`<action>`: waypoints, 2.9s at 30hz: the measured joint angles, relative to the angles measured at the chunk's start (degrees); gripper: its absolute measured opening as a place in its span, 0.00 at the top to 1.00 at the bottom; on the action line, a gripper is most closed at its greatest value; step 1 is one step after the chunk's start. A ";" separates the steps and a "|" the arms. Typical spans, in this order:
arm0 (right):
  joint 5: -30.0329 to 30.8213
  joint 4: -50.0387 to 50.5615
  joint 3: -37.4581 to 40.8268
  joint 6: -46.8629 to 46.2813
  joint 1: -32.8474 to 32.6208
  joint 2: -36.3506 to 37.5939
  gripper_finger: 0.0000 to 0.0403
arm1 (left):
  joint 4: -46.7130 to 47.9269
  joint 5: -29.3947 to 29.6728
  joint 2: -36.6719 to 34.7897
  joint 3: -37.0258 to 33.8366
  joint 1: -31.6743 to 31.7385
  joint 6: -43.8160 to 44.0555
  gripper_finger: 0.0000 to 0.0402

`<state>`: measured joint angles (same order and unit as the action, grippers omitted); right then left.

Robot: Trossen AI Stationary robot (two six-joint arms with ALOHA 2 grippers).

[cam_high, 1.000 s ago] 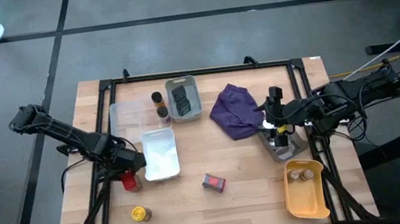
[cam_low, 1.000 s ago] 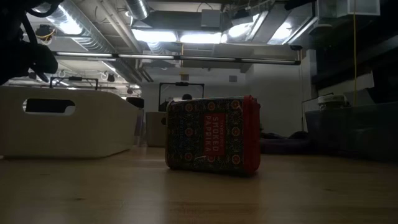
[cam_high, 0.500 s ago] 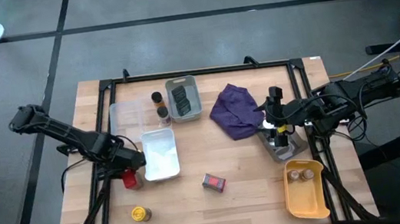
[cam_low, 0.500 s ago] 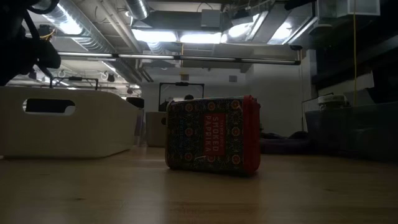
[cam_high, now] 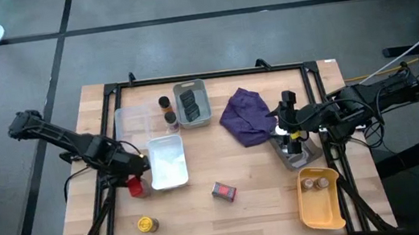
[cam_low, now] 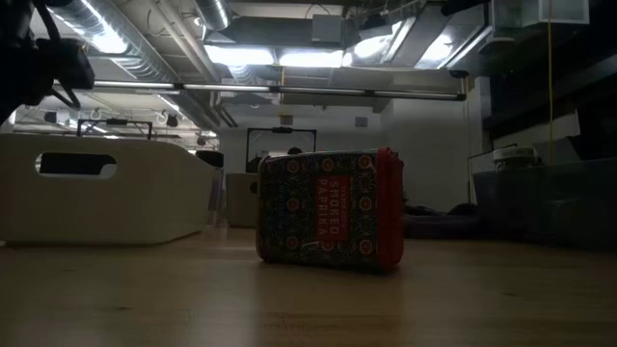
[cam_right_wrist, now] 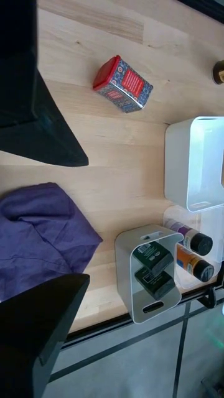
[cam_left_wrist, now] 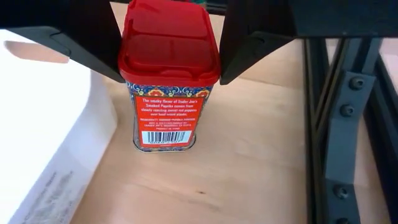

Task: Sort spices by type
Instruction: Put the red seasoning can into the most top left transparent bin

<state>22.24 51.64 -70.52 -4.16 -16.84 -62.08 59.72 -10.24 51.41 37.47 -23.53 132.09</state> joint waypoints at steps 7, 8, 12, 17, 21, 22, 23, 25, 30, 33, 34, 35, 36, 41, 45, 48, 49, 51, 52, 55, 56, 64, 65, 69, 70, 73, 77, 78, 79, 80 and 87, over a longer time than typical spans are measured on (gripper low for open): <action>0.00 0.01 0.00 0.00 -0.01 0.00 0.27 | 0.03 5.72 -5.41 0.00 0.00 2.63 0.48; 0.00 0.00 0.00 0.00 -0.01 0.00 0.27 | 0.02 6.26 -6.07 0.00 0.04 2.60 0.48; 0.01 0.00 0.00 0.02 -0.01 0.00 0.27 | 0.17 6.89 -8.06 0.00 0.94 2.45 0.48; 0.11 0.00 0.00 0.03 0.00 0.00 0.27 | 1.12 7.22 -10.97 0.00 2.50 2.23 0.48; 0.14 0.01 0.00 0.03 -0.01 -0.02 0.27 | 1.44 10.59 -14.15 0.00 3.70 2.16 0.48; 0.15 0.00 0.00 0.04 0.00 0.00 0.27 | 1.46 11.85 -14.97 0.00 3.96 2.16 0.48; 0.15 0.00 0.00 0.03 -0.01 0.00 0.27 | 1.46 12.99 -15.74 0.00 4.25 2.13 0.48; 0.15 0.00 0.00 0.03 0.00 -0.01 0.27 | 1.46 14.99 -17.29 0.02 4.72 1.66 0.48; 0.17 0.00 0.00 0.04 0.00 0.00 0.27 | 1.44 19.75 -20.74 0.02 5.71 -0.53 0.48; 0.17 0.01 0.00 0.02 -0.01 0.00 0.27 | 1.44 21.23 -22.71 0.02 6.15 -1.91 0.48; 0.17 0.00 0.00 0.04 -0.01 0.00 0.27 | 1.44 22.28 -23.32 0.02 6.29 -2.26 0.48; 0.17 0.02 0.00 0.04 0.00 -0.01 0.27 | 1.44 23.55 -23.81 0.02 6.44 -2.86 0.48; 0.17 0.02 0.00 0.03 0.00 0.00 0.27 | 1.44 24.99 -24.40 0.02 6.51 -3.50 0.48; 0.19 0.02 0.00 0.02 -0.01 0.00 0.27 | 3.10 32.05 -27.68 0.02 6.51 -4.18 0.48; 0.20 0.02 0.00 0.04 -0.02 -0.01 0.27 | 5.50 37.86 -30.13 0.02 6.51 -4.39 0.48; 0.20 0.02 0.00 0.02 -0.01 0.00 0.27 | 5.86 43.02 -31.61 0.09 6.51 -5.08 0.48; 0.20 0.02 0.00 0.02 0.00 0.00 0.27 | 5.94 44.47 -31.94 0.38 6.51 -5.54 0.48; 0.20 0.02 0.00 0.02 0.00 -0.02 0.27 | 5.94 47.19 -32.23 1.61 6.51 -7.26 0.48; 0.20 0.02 0.00 0.02 0.00 -0.01 0.27 | 5.90 48.31 -32.22 2.40 6.51 -8.48 0.48; 0.20 0.01 0.00 0.02 0.00 -0.02 0.27 | 5.72 52.02 -31.81 5.25 6.51 -12.09 0.48; 0.20 0.00 0.00 0.02 0.00 0.00 0.27 | 5.78 53.36 -31.56 6.31 6.51 -13.35 0.48; 0.20 0.00 0.00 0.02 0.00 -0.01 0.27 | 14.09 55.49 -27.60 16.08 9.32 -19.35 0.48; 0.20 -0.01 0.00 0.02 0.00 0.00 0.27 | 15.82 55.48 -26.80 17.43 9.84 -19.66 0.48; 0.20 -0.02 0.00 0.00 0.00 -0.01 0.27 | 21.83 55.28 -22.85 23.41 11.69 -19.78 0.48; 0.20 0.00 0.00 0.00 0.00 0.00 0.27 | 23.03 55.25 -21.75 24.94 12.09 -19.78 0.48; 0.21 -0.03 0.00 0.01 0.00 -0.01 0.27 | 27.19 54.54 -17.92 30.18 13.26 -20.11 0.48; 0.22 -0.01 0.00 0.02 0.00 -0.02 0.27 | 30.30 51.67 -12.21 36.67 15.28 -21.96 0.48; 0.22 -0.03 0.00 0.02 0.00 0.00 0.27 | 30.10 50.87 -11.12 37.80 15.90 -23.56 0.48; 0.22 -0.03 0.00 0.09 0.00 -0.01 0.27 | 30.30 49.72 -9.87 38.91 16.66 -25.08 0.48; 0.22 0.00 0.00 0.21 0.00 0.00 0.27 | 30.31 48.71 -8.60 39.87 17.48 -26.45 0.48; 0.22 -0.05 0.00 1.53 0.00 -0.02 0.27 | 30.28 39.08 -1.89 41.38 25.73 -36.34 0.48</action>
<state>22.46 51.59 -70.52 -2.63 -16.84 -62.11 90.00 28.84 49.52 78.85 2.21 95.75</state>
